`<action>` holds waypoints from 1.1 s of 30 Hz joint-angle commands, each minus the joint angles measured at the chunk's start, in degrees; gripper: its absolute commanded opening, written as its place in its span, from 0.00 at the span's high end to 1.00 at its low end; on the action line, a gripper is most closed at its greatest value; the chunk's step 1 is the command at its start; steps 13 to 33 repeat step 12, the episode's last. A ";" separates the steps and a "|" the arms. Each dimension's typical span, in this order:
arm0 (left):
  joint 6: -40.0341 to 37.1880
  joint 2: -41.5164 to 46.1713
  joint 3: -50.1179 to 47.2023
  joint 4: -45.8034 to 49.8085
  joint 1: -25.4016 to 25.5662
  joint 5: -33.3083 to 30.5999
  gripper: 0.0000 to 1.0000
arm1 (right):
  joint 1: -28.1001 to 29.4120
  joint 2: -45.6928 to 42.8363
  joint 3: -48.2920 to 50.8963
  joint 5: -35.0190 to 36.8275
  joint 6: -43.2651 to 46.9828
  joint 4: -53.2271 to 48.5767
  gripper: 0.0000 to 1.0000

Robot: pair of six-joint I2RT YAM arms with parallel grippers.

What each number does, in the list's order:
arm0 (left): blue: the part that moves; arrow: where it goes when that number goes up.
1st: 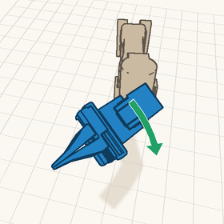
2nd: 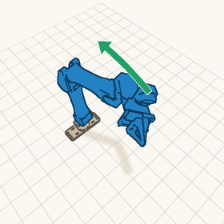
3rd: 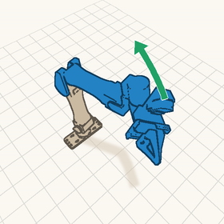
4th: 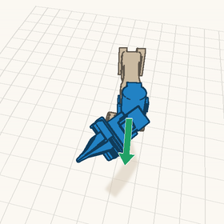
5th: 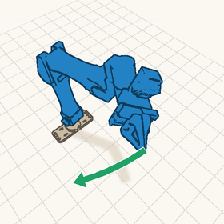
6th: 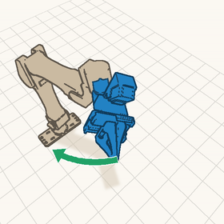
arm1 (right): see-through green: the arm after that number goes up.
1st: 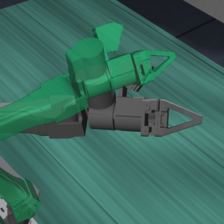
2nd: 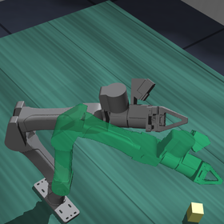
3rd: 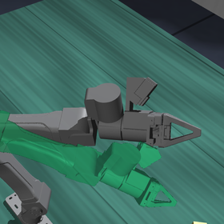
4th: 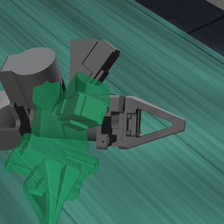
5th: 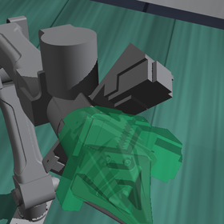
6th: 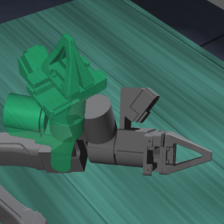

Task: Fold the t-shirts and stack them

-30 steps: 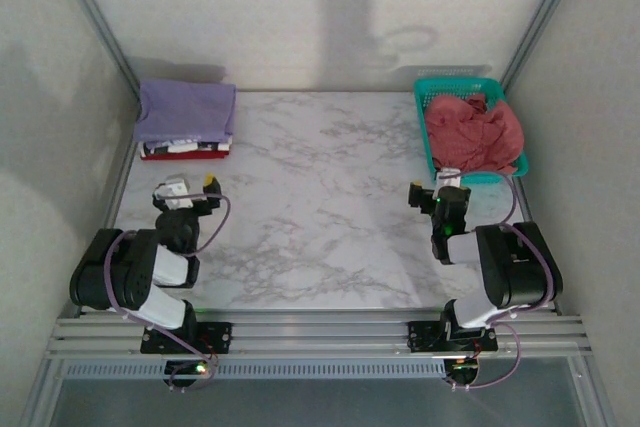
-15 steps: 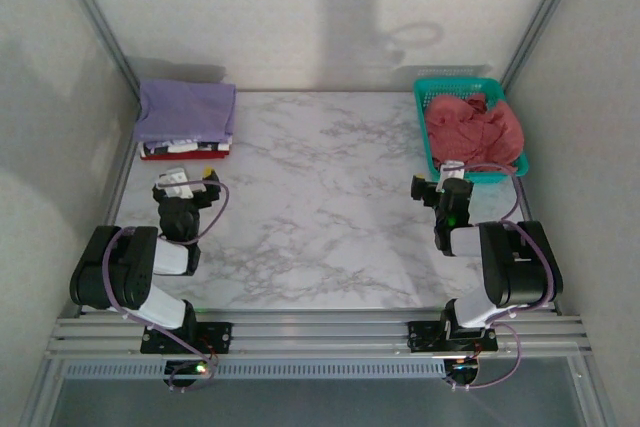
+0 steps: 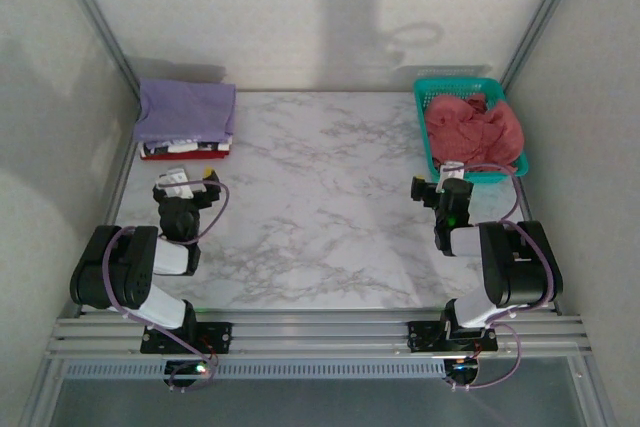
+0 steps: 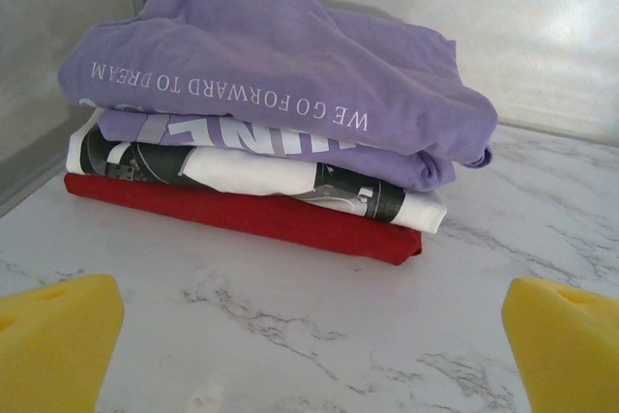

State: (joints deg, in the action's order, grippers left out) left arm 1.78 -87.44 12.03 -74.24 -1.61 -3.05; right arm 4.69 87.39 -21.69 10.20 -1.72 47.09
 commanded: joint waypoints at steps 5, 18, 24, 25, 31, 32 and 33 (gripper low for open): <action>1.12 -0.44 0.66 0.09 -0.51 -1.08 0.00 | -0.12 0.50 -0.72 -0.79 -0.46 0.37 0.01; 1.12 -0.45 0.68 0.01 -0.50 -1.08 0.00 | -0.43 0.50 -0.73 -1.57 -0.48 0.30 0.01; 1.12 -0.45 0.68 0.01 -0.50 -1.08 0.00 | -0.43 0.50 -0.73 -1.57 -0.48 0.30 0.01; 1.12 -0.45 0.68 0.01 -0.50 -1.08 0.00 | -0.43 0.50 -0.73 -1.57 -0.48 0.30 0.01; 1.12 -0.45 0.68 0.01 -0.50 -1.08 0.00 | -0.43 0.50 -0.73 -1.57 -0.48 0.30 0.01; 1.12 -0.45 0.68 0.01 -0.50 -1.08 0.00 | -0.43 0.50 -0.73 -1.57 -0.48 0.30 0.01; 1.12 -0.45 0.68 0.01 -0.50 -1.08 0.00 | -0.43 0.50 -0.73 -1.57 -0.48 0.30 0.01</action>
